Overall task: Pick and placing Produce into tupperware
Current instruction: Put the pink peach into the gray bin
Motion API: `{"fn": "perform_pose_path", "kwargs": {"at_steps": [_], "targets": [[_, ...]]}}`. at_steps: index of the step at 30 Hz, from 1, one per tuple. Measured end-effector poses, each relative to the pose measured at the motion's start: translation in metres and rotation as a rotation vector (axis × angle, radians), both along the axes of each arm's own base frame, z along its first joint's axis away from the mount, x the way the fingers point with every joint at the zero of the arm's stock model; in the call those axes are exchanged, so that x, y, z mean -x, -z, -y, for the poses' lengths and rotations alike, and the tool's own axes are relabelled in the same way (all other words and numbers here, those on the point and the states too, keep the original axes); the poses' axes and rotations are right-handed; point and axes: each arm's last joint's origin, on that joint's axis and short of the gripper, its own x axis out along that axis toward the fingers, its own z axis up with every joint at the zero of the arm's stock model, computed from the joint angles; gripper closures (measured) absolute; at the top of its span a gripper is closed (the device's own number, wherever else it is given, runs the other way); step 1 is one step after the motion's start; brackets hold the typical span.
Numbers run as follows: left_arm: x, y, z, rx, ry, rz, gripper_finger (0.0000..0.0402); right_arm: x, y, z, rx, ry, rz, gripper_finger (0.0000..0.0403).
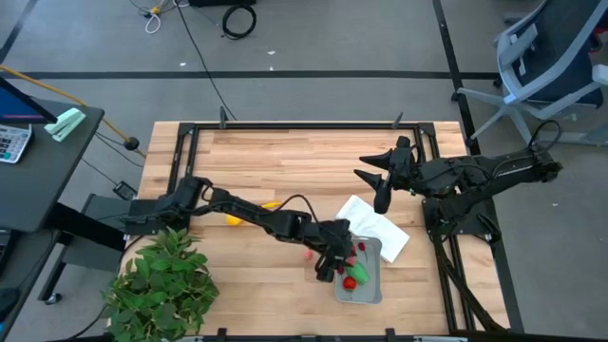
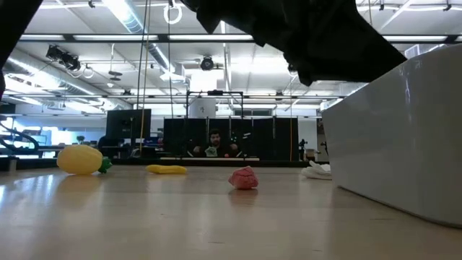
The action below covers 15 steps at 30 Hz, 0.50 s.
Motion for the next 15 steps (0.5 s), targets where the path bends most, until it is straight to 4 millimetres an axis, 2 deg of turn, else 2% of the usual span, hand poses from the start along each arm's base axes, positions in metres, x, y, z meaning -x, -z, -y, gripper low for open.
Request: {"fn": "perform_pose_path", "kwargs": {"at_steps": [7,15], "targets": [[0.008,0.0,-0.002,0.043,-0.044,-0.119,0.0182,0.0,0.0,0.0,0.0,0.0,0.0,0.022],[0.04,-0.024,-0.008,0.08,-0.133,-0.376,0.0177,0.0,0.0,0.0,0.001,0.0,0.0,0.022]]}}
